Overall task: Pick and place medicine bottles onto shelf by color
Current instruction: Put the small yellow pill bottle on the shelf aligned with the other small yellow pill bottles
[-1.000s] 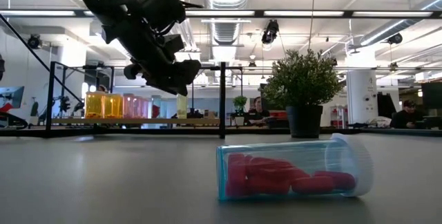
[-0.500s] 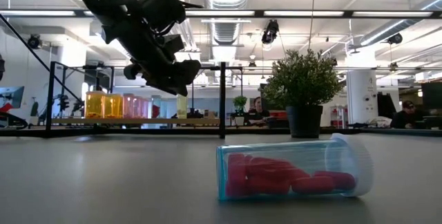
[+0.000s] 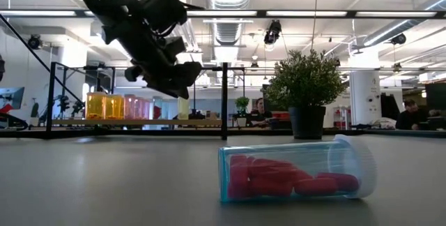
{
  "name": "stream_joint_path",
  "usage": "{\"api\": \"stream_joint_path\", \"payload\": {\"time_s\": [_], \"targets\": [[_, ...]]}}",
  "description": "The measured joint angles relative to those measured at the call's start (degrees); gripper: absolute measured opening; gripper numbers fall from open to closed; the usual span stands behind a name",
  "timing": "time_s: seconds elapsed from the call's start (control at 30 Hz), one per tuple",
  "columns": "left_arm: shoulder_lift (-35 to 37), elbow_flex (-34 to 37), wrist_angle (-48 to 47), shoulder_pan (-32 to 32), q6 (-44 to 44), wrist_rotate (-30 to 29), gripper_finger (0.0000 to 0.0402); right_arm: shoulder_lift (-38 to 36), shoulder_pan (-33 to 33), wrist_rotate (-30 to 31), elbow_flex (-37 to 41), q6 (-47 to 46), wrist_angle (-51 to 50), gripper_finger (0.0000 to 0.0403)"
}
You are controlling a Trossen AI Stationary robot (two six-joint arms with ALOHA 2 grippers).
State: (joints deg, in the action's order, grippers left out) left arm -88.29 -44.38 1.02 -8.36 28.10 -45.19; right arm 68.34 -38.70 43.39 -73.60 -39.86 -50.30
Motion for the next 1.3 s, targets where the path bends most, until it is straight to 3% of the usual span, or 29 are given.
{"api": "stream_joint_path", "payload": {"time_s": [0.57, 0.7, 1.1, 1.3], "targets": [[0.0, 0.7, -1.5, -1.1, 1.0, -1.5, 0.012, 0.0, 0.0, 0.0, 0.0, 0.0, 0.0, 0.0226], [0.0, 0.8, -1.7, -1.0, 1.1, 2.7, 0.012, 0.0, 0.0, 0.0, 0.0, 0.0, 0.0, 0.0226], [0.0, 1.1, 0.1, -2.9, 0.8, 3.0, 0.012, 0.0, 0.0, 0.0, 0.0, 0.0, 0.0, 0.0226], [0.0, 1.4, 4.8, -2.9, -5.1, 4.8, 0.012, 0.0, 0.0, 0.0, 0.0, 0.0, 0.0, 0.0226]]}}
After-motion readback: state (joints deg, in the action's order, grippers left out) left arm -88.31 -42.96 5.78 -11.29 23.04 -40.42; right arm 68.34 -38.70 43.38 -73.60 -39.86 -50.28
